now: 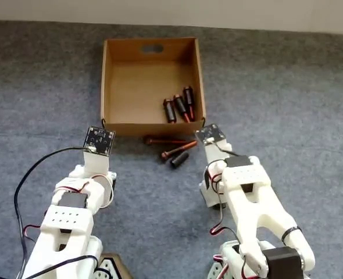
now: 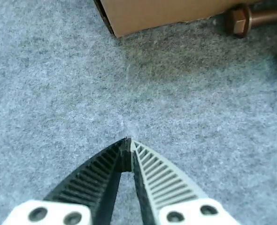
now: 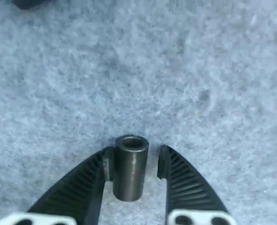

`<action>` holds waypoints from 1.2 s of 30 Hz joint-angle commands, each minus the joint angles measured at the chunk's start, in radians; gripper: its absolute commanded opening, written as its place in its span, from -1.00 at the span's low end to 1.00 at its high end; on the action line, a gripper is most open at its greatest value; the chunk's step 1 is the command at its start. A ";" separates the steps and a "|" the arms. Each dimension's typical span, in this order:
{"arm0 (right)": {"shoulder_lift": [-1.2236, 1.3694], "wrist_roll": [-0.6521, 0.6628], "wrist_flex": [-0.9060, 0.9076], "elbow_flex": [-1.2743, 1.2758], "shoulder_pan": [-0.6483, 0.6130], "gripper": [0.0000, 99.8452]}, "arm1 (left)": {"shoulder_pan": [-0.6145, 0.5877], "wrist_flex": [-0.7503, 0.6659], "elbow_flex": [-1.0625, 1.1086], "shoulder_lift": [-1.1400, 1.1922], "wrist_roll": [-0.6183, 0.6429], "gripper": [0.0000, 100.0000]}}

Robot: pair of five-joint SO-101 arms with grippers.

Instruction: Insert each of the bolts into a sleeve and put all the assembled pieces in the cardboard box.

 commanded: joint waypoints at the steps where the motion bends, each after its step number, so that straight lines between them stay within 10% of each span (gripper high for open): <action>1: 0.001 0.012 -0.008 0.016 0.007 -0.70 | 0.010 -0.012 -0.005 -0.015 -0.009 -0.98; 36: 0.065 0.008 0.054 -0.104 0.012 -0.99 | 0.010 -0.012 -0.005 -0.015 -0.009 -0.98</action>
